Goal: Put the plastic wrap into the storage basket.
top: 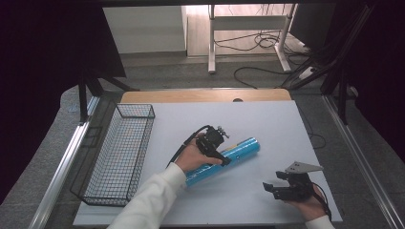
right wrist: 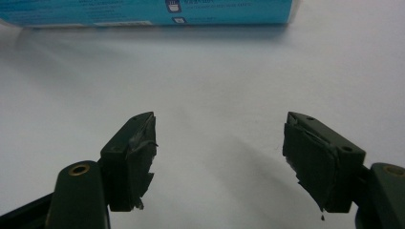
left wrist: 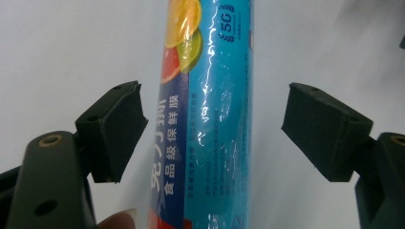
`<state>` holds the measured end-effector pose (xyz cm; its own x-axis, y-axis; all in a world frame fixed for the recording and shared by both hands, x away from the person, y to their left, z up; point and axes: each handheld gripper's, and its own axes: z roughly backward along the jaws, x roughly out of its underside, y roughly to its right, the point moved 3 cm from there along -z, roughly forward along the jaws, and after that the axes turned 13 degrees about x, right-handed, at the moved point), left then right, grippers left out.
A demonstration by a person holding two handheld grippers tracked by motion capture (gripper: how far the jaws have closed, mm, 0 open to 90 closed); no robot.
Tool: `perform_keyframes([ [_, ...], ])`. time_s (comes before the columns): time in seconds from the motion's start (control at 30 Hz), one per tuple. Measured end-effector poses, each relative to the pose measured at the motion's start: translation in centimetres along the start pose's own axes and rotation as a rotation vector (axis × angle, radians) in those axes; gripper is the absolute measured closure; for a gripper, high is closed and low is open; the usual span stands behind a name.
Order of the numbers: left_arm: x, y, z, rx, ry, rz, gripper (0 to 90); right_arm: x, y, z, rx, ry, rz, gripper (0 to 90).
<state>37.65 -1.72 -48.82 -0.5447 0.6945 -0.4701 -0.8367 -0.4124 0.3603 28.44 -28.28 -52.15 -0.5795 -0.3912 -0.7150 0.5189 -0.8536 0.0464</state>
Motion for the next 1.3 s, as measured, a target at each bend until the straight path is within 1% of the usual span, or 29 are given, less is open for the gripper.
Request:
perform_keyframes([
  [0.07,-0.1,-0.1,-0.3,0.016,-0.014,0.000,21.0,0.0,0.0,0.0,0.000,-0.001,0.001,27.6],
  [0.1,-0.1,-0.1,-0.5,0.023,-0.019,0.009,20.6,0.0,-0.1,0.0,0.000,-0.001,0.002,27.5],
  [0.2,-0.1,-0.4,-0.8,0.012,-0.031,0.011,20.4,0.0,-0.1,-0.1,0.002,-0.004,0.005,27.5],
  [0.3,-0.1,-0.7,-0.9,0.012,-0.042,0.019,20.4,0.0,-0.1,-0.1,0.002,-0.002,0.006,27.5],
  [0.37,-0.1,-0.8,-1.1,0.018,-0.061,0.023,20.5,0.0,-0.1,-0.1,0.004,-0.002,0.009,27.5],
  [0.5,-0.1,-0.9,-1.7,0.014,-0.097,0.024,20.4,0.0,-0.1,-0.1,0.010,-0.005,0.013,27.5],
  [0.6,-0.2,-1.1,-2.0,0.009,-0.119,0.033,20.9,0.0,-0.1,-0.1,0.015,-0.006,0.016,27.5],
  [0.63,-0.3,-1.1,-2.1,0.005,-0.131,0.030,21.3,0.0,-0.1,-0.1,0.014,-0.006,0.014,27.5],
  [0.73,-0.4,-1.2,-2.7,-0.006,-0.159,0.044,23.4,0.1,-0.2,-0.2,0.019,-0.009,0.023,27.5],
  [0.77,-0.4,-1.1,-2.8,-0.007,-0.161,0.049,24.1,0.1,-0.2,-0.2,0.020,-0.010,0.024,27.5],
  [0.8,-0.3,-1.2,-2.9,-0.008,-0.173,0.049,24.6,0.1,-0.2,-0.2,0.021,-0.010,0.024,27.5],
  [0.87,-0.3,-1.2,-3.2,-0.022,-0.192,0.050,25.5,0.1,-0.1,-0.2,0.023,-0.010,0.019,27.5],
  [0.93,-0.3,-1.1,-3.5,-0.023,-0.205,0.051,27.0,0.1,-0.1,-0.2,0.024,-0.011,0.019,27.5],
  [1.0,-0.2,-1.0,-3.8,-0.039,-0.224,0.047,29.1,0.1,-0.1,-0.3,0.025,-0.014,0.020,27.5],
  [1.03,-0.3,-1.0,-3.8,-0.045,-0.224,0.042,29.6,0.1,-0.1,-0.3,0.027,-0.017,0.021,27.5],
  [1.2,-0.4,-0.7,-3.9,-0.061,-0.237,0.031,30.8,0.1,-0.1,-0.3,0.029,-0.014,0.018,27.7],
  [1.3,-0.5,-0.5,-4.0,-0.069,-0.254,0.025,31.1,0.1,0.0,-0.2,0.033,-0.015,0.018,27.8],
])
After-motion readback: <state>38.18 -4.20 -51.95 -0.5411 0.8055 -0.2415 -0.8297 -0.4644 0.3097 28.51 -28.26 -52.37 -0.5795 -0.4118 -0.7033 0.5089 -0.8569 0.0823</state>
